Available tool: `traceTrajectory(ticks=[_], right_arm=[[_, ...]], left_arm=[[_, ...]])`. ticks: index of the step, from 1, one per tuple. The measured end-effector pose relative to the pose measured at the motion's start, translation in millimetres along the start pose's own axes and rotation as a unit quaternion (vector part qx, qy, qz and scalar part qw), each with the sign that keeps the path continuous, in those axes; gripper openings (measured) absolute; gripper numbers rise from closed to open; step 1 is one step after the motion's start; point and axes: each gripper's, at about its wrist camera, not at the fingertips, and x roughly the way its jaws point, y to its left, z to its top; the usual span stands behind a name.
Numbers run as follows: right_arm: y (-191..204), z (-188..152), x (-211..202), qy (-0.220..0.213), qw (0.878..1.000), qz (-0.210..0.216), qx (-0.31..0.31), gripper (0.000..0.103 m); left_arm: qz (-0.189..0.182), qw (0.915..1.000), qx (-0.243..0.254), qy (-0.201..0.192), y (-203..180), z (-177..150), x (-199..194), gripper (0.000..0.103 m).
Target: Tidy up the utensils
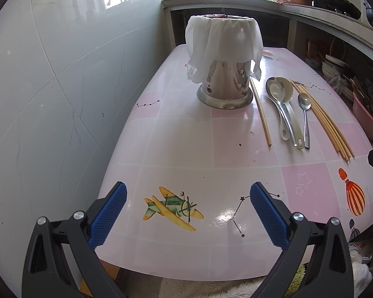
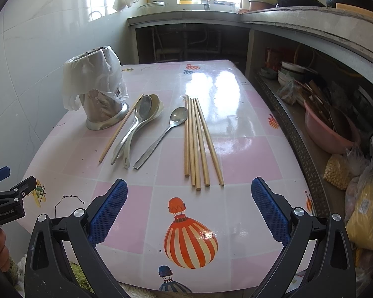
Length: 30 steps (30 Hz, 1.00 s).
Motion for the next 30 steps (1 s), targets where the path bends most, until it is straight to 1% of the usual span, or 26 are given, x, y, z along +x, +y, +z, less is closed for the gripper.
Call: traceTrajectory(ticks=[13,23,30], right_arm=[[0.6,0.6,0.1,0.001,1.000,0.000,0.001,0.095],[7.9,2.6,9.4,0.014,1.000,0.004,-0.002,0.095],[14.5,10.4,23.8,0.021,0.999,0.006,-0.034,0.095]], left_arm=[[0.004,1.0000,-0.001,0.005,0.5,1.0,1.4,0.097],[0.008,0.9998,-0.002,0.017,0.5,1.9,8.8,0.097],[0.013,0.9996,0.008,0.023,-3.9,6.9,21.2,0.097]])
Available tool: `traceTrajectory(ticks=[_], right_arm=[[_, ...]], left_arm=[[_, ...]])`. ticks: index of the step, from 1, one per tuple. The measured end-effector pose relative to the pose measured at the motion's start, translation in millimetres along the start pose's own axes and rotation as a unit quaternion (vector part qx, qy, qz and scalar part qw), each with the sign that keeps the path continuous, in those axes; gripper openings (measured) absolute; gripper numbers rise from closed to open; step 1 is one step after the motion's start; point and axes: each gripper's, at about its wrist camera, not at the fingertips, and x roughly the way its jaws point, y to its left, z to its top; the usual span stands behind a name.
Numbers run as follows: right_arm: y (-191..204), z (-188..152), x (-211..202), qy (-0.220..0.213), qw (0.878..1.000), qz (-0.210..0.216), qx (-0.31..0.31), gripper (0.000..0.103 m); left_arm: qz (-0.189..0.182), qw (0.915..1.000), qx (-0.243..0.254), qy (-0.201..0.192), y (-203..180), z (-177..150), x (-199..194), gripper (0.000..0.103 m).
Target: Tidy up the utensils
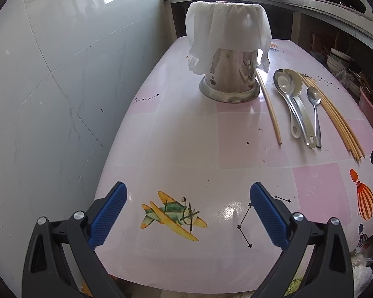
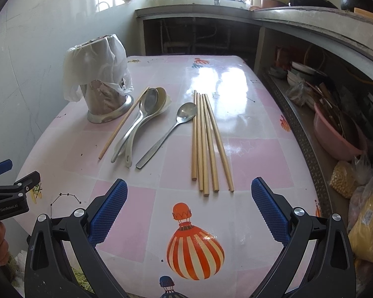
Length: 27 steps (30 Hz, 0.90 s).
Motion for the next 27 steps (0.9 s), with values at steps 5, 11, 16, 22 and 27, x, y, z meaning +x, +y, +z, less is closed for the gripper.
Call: traceTrajectory(ticks=[5,11,16,22,27], right_arm=[[-1.4,10.4,10.9,-0.002,1.000,-0.006,-0.017,0.095],[-16.6,24.3,33.0,0.006,1.000,0.026,0.007,0.095],[-26.6,38.7,50.1,0.009,0.998,0.057,0.041,0.095],[-22.1,58.8,65.1,0.012,0.996,0.085,0.032,0.095],[-19.1,77.8,75.8,0.011,0.992,0.124,0.028,0.089]], left_arm=[[0.001,1.0000,0.007,-0.004,-3.7,11.3,11.4,0.097],[-0.025,0.9995,0.004,-0.017,-9.0,31.4,25.6,0.097],[-0.110,0.9923,0.006,-0.057,-14.7,45.5,35.1,0.097],[-0.184,0.9807,-0.013,-0.066,-21.8,66.0,47.4,0.097],[-0.202,0.9768,-0.004,-0.072,-33.8,77.2,54.6,0.097]])
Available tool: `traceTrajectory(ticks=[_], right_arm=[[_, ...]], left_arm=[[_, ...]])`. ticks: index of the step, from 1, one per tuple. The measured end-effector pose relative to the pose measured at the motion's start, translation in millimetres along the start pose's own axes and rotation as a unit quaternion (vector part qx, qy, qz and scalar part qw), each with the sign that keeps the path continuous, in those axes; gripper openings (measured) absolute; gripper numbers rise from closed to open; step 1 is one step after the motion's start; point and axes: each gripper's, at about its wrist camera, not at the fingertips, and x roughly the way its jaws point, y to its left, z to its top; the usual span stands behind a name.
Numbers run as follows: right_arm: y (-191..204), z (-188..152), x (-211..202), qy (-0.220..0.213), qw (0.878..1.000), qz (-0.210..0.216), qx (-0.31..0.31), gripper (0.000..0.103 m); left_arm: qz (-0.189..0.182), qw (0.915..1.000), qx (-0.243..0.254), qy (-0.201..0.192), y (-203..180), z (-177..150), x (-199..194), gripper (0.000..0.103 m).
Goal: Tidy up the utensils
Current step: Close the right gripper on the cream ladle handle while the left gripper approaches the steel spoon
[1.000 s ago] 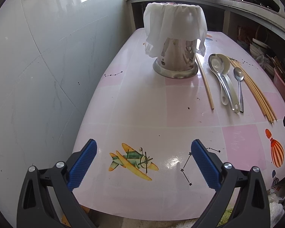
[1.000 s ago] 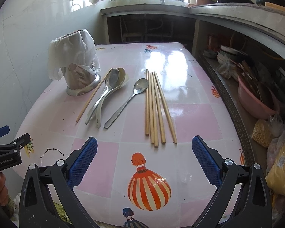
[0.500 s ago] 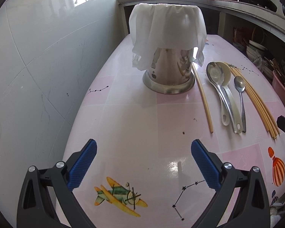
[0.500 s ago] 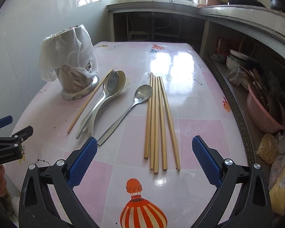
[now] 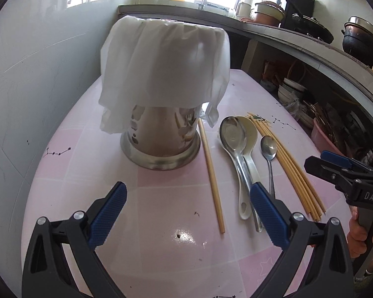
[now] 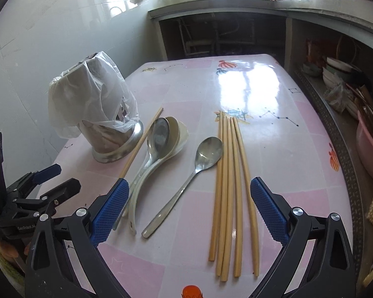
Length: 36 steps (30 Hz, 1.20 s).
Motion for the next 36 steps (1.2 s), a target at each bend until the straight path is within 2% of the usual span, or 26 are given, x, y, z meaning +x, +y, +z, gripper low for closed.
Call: traceTrajectory(ticks=[2,4,7,9,10,12,16,18,21,28,31,36], right_arm=[[-3.3,8.6,6.7,0.005,1.000,0.015,0.001,0.086],[-8.3,17.9,16.7,0.015,1.000,0.024,0.005,0.077],[-17.3,28.7,33.1,0.047,0.997,0.043,0.031,0.061],[-19.6,30.8,41.0,0.063,0.994,0.068,0.053,0.055],[-18.5,30.4,42.9,0.069,0.993,0.076,0.057,0.052],[-14.1,27.5,45.5,0.077,0.992,0.079,0.055,0.050],[-8.2,16.7,50.9,0.099,0.986,0.112,0.068,0.040],[-7.5,13.9,56.6,0.114,0.982,0.128,0.082,0.034],[-5.0,14.3,65.0,0.130,0.978,0.137,0.092,0.029],[4.3,15.9,86.1,0.172,0.969,0.155,0.086,0.018],[4.9,18.1,87.1,0.172,0.968,0.162,0.084,0.010],[-0.7,18.0,85.2,0.171,0.967,0.163,0.095,0.008]], left_arm=[[-0.013,0.9999,0.011,-0.001,-4.9,1.6,3.4,0.097],[-0.025,0.9996,0.015,0.001,-7.1,1.5,6.4,0.095],[-0.044,0.9988,0.020,0.012,-12.0,4.2,13.4,0.081],[-0.053,0.9982,0.022,0.018,-14.6,5.6,17.9,0.069],[-0.058,0.9978,0.023,0.021,-16.2,6.5,20.1,0.066],[-0.068,0.9970,0.024,0.028,-19.4,7.1,24.3,0.057],[-0.086,0.9946,0.034,0.047,-29.8,5.5,33.5,0.042],[-0.087,0.9935,0.046,0.057,-36.2,2.9,38.4,0.030],[-0.083,0.9924,0.062,0.066,-43.3,-0.9,43.4,0.021],[-0.076,0.9911,0.082,0.073,-50.1,-6.1,45.8,0.018],[-0.078,0.9910,0.080,0.073,-49.5,-6.0,45.4,0.018],[-0.087,0.9905,0.076,0.075,-47.3,-6.8,42.6,0.018]])
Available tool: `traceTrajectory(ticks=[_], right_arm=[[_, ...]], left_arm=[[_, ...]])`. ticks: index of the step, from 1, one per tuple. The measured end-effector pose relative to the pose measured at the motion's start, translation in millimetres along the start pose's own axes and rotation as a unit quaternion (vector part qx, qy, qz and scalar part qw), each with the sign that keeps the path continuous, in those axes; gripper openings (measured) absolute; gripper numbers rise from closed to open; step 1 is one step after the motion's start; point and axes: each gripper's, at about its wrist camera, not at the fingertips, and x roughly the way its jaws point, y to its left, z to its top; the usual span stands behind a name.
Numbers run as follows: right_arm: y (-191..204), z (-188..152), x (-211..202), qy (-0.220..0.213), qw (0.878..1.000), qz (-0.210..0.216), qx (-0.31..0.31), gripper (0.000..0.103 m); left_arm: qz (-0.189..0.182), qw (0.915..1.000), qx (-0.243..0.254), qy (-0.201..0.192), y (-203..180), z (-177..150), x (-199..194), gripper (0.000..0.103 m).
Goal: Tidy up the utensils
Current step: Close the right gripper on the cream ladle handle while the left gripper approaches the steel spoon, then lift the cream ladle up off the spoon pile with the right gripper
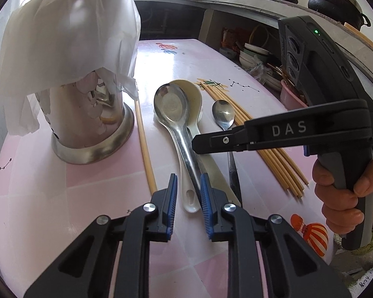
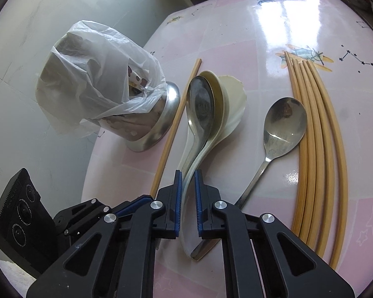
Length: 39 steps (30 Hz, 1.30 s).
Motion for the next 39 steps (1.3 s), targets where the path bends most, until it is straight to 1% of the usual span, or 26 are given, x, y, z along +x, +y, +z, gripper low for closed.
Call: traceTrajectory(ticks=[6,12,17,18,22,24,28,31,35,37,39], right_arm=[[-19.7,-8.4,-11.8,-0.001,0.999,0.019,0.036,0.004],[-23.8,-14.6,-8.6,0.004,0.998,0.029,0.052,0.004],[-29.9,-22.0,-9.0,0.006,0.998,0.035,0.060,0.003],[-33.7,-26.0,-18.8,0.006,0.997,0.039,0.063,0.003],[-39.4,-29.4,-21.7,0.010,0.996,0.055,0.072,0.003],[-46.3,-35.1,-23.9,0.014,0.995,0.066,0.076,0.003],[-49.4,-36.6,-23.2,0.022,0.994,0.076,0.078,0.003],[-57.1,-38.3,-21.8,0.028,0.993,0.084,0.081,0.003],[-66.7,-35.3,-16.1,0.035,0.991,0.091,0.088,0.003],[-70.9,-33.0,-15.4,0.037,0.991,0.094,0.092,0.003],[-76.7,-29.8,-13.3,0.036,0.990,0.100,0.097,0.003]], left_arm=[[-0.009,0.9999,0.007,0.001,-1.4,-2.6,-2.7,0.018],[-0.015,0.9995,0.026,0.002,-10.0,0.5,3.4,0.018],[-0.011,0.9991,0.040,0.011,-16.8,-1.0,7.2,0.018],[-0.010,0.9990,0.042,0.013,-18.0,-1.3,7.8,0.018],[-0.006,0.9983,0.055,0.019,-26.7,-2.6,7.5,0.018],[-0.008,0.9982,0.055,0.021,-30.1,-2.0,6.3,0.018],[-0.007,0.9983,0.057,0.011,-30.9,-0.8,-5.7,0.018],[0.007,0.9985,0.055,0.002,-28.2,4.1,-11.1,0.018],[0.025,0.9988,0.039,-0.012,-18.5,15.9,-15.7,0.018],[0.022,0.9991,0.032,-0.015,-14.2,23.3,-14.6,0.018],[0.014,0.9996,0.023,-0.006,-10.3,28.4,-8.4,0.021]])
